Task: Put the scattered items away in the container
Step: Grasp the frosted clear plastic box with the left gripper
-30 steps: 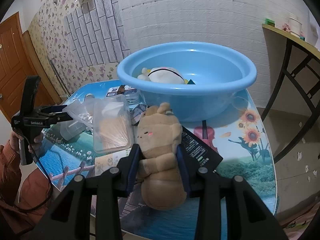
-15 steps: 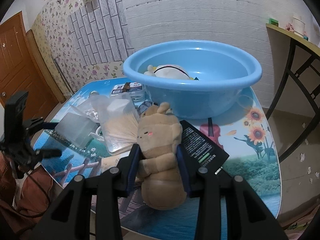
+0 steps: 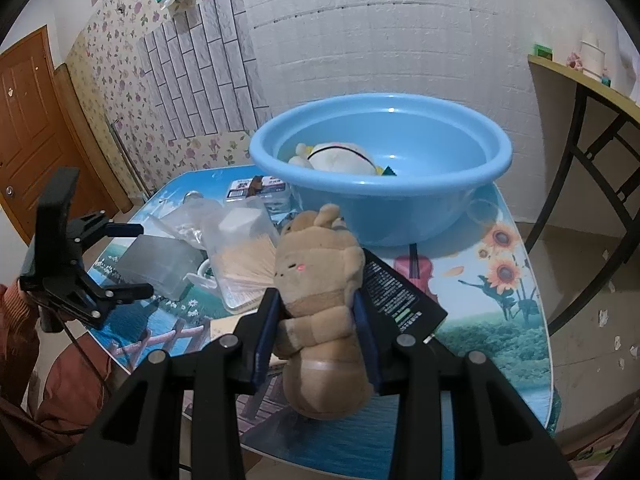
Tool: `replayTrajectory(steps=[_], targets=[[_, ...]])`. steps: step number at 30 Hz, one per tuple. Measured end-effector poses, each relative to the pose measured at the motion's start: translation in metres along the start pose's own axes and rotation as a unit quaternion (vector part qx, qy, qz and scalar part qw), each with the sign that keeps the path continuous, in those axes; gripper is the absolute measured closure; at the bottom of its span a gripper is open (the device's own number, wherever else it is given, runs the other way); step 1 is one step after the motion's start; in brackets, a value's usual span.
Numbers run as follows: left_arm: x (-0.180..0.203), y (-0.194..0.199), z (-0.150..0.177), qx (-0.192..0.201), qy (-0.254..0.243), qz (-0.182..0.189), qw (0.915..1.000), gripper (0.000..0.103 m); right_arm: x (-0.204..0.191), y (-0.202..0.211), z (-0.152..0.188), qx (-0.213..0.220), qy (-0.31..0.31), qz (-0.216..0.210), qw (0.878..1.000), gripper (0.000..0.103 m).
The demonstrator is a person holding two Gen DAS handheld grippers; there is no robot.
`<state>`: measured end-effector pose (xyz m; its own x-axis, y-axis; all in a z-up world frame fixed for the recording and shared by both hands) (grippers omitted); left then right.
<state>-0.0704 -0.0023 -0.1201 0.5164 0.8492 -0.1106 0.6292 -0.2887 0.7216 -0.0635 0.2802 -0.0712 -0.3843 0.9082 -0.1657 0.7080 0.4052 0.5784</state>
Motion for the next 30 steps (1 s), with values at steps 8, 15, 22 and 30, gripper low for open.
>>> replayTrajectory(steps=[8, 15, 22, 30], targets=[[-0.009, -0.001, 0.014, -0.002, 0.046, 0.011, 0.9989, 0.008, -0.005, -0.003, 0.002, -0.008, 0.005, -0.003, 1.0, 0.066], [-0.002, 0.027, 0.028, 0.005, 0.057, 0.003, 0.9984, 0.032, -0.003, -0.007, 0.004, -0.012, 0.002, -0.006, 1.0, 0.066], [0.007, 0.054, 0.048, -0.008, 0.066, -0.01, 0.9977, 0.034, -0.002, -0.008, 0.003, -0.011, 0.001, -0.007, 1.0, 0.066], [0.001, 0.058, 0.052, -0.01, 0.067, -0.053, 0.9963, 0.015, -0.002, -0.007, 0.002, -0.007, 0.001, -0.007, 1.0, 0.066]])
Point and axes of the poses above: each gripper's, at about its wrist camera, not at the fingertips, and y roughly against the way its jaws point, x to its right, z to its underside, the point moved 3 cm from there along -y, roughly the way its jaws point, and after that the axes turned 8 degrees about x, right-handed, at the moved point
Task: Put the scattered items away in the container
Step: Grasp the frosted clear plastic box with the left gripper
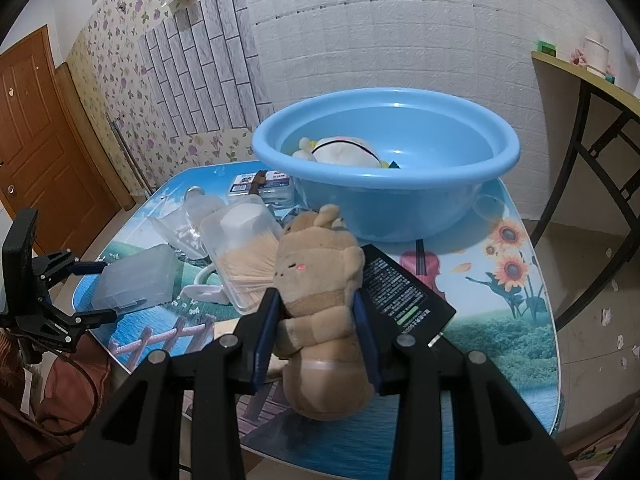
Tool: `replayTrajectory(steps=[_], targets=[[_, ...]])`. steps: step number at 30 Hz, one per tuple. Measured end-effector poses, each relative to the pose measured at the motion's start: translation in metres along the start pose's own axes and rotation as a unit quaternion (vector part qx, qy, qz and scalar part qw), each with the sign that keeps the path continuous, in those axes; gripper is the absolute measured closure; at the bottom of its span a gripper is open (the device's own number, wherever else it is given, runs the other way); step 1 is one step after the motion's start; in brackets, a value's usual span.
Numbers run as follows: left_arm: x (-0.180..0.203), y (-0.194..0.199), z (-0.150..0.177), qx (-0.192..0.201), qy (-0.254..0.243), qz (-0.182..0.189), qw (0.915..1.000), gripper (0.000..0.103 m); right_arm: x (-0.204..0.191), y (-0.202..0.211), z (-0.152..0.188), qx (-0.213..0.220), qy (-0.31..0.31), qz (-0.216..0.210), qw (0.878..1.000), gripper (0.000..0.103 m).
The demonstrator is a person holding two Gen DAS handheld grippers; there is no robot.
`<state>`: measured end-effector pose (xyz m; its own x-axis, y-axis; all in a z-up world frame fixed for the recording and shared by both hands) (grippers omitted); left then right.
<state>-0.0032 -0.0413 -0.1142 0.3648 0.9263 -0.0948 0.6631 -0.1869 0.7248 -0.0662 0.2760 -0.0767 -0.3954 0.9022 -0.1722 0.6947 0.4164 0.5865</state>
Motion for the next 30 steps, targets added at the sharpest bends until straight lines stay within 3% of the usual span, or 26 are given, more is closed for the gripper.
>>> replayTrajectory(steps=[5, 12, 16, 18, 24, 30], targets=[[0.007, -0.013, -0.015, 0.008, -0.017, 0.007, 0.9998, 0.013, 0.001, 0.001, 0.0, -0.001, -0.001, 0.002, 1.0, 0.066], [0.022, -0.035, -0.027, 0.012, -0.005, 0.033, 0.9994, 0.013, -0.002, 0.0, 0.002, -0.006, 0.014, 0.001, 1.0, 0.064], [0.021, -0.03, -0.031, 0.025, 0.021, 0.025, 0.9991, 0.034, -0.002, -0.002, 0.003, -0.012, 0.016, 0.001, 1.0, 0.063], [0.018, -0.025, -0.032, 0.033, 0.04, 0.025, 0.9983, 0.038, -0.002, 0.0, 0.003, -0.007, 0.016, -0.001, 1.0, 0.06], [0.007, -0.016, -0.034, 0.049, 0.107, -0.012, 0.993, 0.039, -0.001, 0.001, 0.0, 0.005, 0.013, 0.001, 1.0, 0.053], [0.01, -0.018, -0.031, 0.039, 0.119, -0.043, 0.9912, 0.039, 0.004, 0.012, 0.005, 0.006, 0.018, 0.009, 1.0, 0.053]])
Point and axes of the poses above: each gripper's, at about its wrist camera, not at the fingertips, and y roughly against the way its jaws point, x to its right, z to its underside, the point moved 3 cm from there along -y, roughly the way its jaws point, and after that the axes turned 8 degrees about x, right-handed, at the moved point
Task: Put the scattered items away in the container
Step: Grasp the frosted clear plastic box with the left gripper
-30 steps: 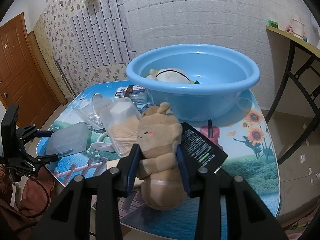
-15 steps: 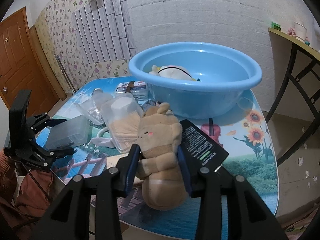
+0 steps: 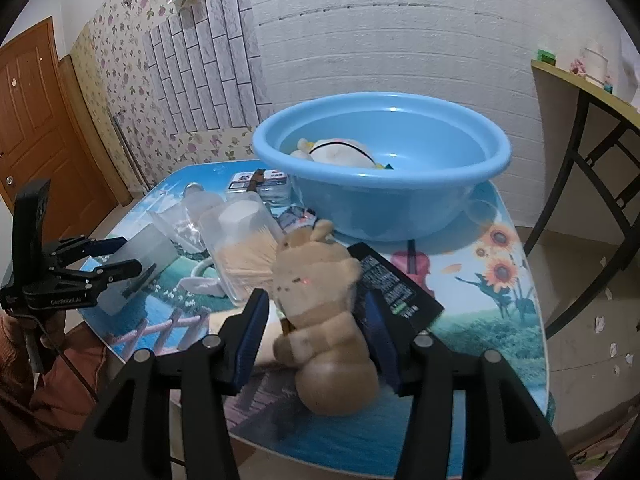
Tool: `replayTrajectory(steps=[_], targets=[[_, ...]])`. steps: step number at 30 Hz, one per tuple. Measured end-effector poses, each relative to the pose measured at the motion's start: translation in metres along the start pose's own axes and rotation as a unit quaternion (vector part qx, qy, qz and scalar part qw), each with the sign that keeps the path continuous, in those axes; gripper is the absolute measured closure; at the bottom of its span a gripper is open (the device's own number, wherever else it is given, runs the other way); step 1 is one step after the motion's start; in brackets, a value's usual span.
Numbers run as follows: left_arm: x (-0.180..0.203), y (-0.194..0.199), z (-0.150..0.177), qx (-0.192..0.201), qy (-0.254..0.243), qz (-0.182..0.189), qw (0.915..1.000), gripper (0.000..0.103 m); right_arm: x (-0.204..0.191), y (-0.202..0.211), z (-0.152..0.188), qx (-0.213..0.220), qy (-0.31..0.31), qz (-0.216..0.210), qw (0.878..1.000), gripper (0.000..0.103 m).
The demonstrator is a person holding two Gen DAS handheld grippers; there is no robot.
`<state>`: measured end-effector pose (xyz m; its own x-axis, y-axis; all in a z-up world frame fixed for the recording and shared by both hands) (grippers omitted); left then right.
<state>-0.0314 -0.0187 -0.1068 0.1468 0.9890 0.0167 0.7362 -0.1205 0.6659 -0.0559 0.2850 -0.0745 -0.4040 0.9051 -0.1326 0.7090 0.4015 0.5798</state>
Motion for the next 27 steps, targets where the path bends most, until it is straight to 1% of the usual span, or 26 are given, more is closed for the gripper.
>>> replayTrajectory(steps=[2, 6, 8, 9, 11, 12, 14, 15, 16, 21, 23, 27], targets=[[0.001, 0.0, 0.001, -0.002, 0.005, -0.007, 1.0, 0.039, 0.0, 0.006, 0.003, 0.001, 0.006, 0.005, 1.0, 0.053], [0.004, -0.008, 0.007, -0.024, 0.001, -0.015, 0.9996, 0.039, 0.0, 0.015, 0.007, -0.001, 0.019, 0.014, 1.0, 0.054], [0.004, -0.011, 0.01, -0.03, 0.005, -0.012, 0.9995, 0.039, 0.001, 0.019, 0.009, -0.002, 0.022, 0.016, 1.0, 0.055], [0.003, -0.013, 0.011, -0.034, 0.009, -0.012, 0.9993, 0.039, 0.001, 0.02, 0.009, -0.002, 0.022, 0.015, 1.0, 0.056], [0.001, -0.012, 0.012, -0.03, 0.014, -0.015, 0.9993, 0.038, 0.001, 0.021, 0.01, -0.002, 0.022, 0.012, 1.0, 0.063], [0.001, -0.013, 0.012, -0.03, 0.014, -0.015, 0.9993, 0.037, 0.001, 0.021, 0.01, -0.002, 0.024, 0.011, 1.0, 0.064], [0.001, -0.014, 0.013, -0.031, 0.016, -0.016, 0.9993, 0.024, 0.0, 0.019, 0.012, -0.005, 0.027, 0.009, 1.0, 0.065], [0.0, -0.016, 0.015, -0.037, 0.019, -0.014, 0.999, 0.008, -0.001, 0.018, 0.013, -0.007, 0.027, 0.009, 1.0, 0.064], [0.0, -0.018, 0.017, -0.041, 0.021, -0.016, 0.9988, 0.0, -0.002, 0.017, 0.013, -0.01, 0.029, 0.009, 1.0, 0.064], [0.001, -0.017, 0.018, -0.035, 0.023, -0.019, 0.9989, 0.0, -0.003, 0.01, 0.015, -0.014, 0.029, 0.013, 0.999, 0.063], [0.0, -0.017, 0.019, -0.033, 0.021, -0.018, 0.9991, 0.0, 0.001, 0.008, 0.016, -0.017, 0.017, 0.009, 1.0, 0.057], [0.0, -0.017, 0.02, -0.03, 0.019, -0.016, 0.9992, 0.0, 0.006, 0.008, 0.018, -0.017, 0.003, 0.009, 1.0, 0.049]])
Point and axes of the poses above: each gripper's, at about its wrist camera, not at the fingertips, and y roughly against the way its jaws point, x to its right, z to its underside, the point moved 3 cm from there along -y, roughly the way its jaws point, and after that the axes turned 8 degrees about x, right-handed, at the moved point
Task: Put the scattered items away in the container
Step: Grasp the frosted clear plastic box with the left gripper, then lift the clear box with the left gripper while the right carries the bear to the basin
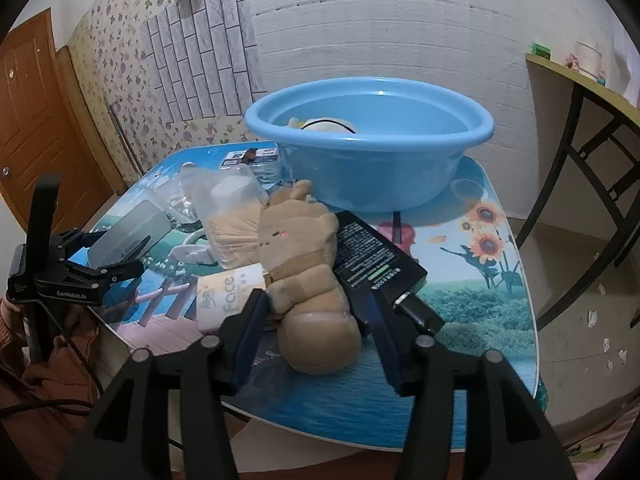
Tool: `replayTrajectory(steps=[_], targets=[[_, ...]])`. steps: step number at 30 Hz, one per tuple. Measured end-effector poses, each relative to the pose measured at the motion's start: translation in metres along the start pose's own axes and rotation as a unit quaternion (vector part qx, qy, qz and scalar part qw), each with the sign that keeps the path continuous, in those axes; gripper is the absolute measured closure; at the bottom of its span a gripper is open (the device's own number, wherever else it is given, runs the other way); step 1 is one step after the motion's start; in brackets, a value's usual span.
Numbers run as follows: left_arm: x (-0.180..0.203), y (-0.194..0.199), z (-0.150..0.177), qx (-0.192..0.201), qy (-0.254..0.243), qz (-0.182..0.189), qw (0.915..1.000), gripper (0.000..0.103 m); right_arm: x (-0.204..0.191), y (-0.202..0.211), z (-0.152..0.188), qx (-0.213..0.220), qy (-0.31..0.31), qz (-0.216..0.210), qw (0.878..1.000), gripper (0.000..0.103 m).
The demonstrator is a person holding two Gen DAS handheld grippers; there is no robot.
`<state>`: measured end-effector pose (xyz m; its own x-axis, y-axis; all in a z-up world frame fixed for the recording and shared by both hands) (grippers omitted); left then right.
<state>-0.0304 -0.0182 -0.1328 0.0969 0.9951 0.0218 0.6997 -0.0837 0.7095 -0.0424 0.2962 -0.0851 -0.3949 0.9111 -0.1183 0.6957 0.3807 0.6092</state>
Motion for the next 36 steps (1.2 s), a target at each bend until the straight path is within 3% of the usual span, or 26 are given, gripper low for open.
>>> replayTrajectory(steps=[4, 7, 8, 9, 11, 17, 23, 26, 36], targets=[[0.001, 0.002, 0.001, 0.009, 0.004, -0.005, 0.9999, 0.0, 0.004, -0.002, 0.003, 0.0, -0.017, -0.006, 1.0, 0.045], [-0.001, 0.004, 0.001, 0.012, 0.011, -0.011, 0.9998, 0.001, 0.004, -0.001, 0.003, 0.002, -0.021, -0.012, 1.0, 0.049], [-0.003, 0.005, 0.001, 0.013, 0.014, -0.014, 0.9997, 0.005, 0.004, -0.001, 0.003, 0.002, -0.023, -0.019, 1.0, 0.058], [-0.004, 0.006, 0.001, 0.016, 0.016, -0.016, 0.9996, 0.01, 0.002, -0.001, 0.002, 0.002, -0.024, -0.029, 0.999, 0.061], [-0.006, 0.01, 0.0, 0.024, 0.021, -0.014, 0.9994, 0.041, -0.001, -0.001, 0.002, 0.004, -0.017, -0.022, 1.0, 0.063], [-0.011, 0.018, -0.001, 0.03, 0.027, -0.015, 0.9991, 0.042, 0.001, 0.009, -0.007, 0.023, -0.02, -0.025, 0.999, 0.067], [-0.004, 0.045, -0.02, 0.079, 0.025, -0.017, 0.9964, 0.042, -0.008, 0.027, -0.024, 0.054, 0.0, -0.039, 0.998, 0.073], [0.002, 0.049, -0.026, 0.085, 0.021, -0.007, 0.9961, 0.042, -0.017, 0.033, -0.031, 0.068, 0.017, -0.047, 0.996, 0.075], [0.013, 0.045, -0.027, 0.082, 0.016, 0.003, 0.9965, 0.042, -0.006, 0.003, -0.002, 0.005, -0.008, -0.064, 0.998, 0.073]])
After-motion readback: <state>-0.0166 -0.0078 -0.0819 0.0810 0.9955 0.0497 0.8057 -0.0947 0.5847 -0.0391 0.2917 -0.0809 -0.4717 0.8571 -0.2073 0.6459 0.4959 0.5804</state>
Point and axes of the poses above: each gripper's, at about its wrist camera, not at the fingertips, and y roughly against the way its jaws point, x to its right, z to its underside, the point moved 3 cm from there along -y, roughly the way its jaws point, and after that the axes turned 8 degrees about x, right-handed, at the moved point
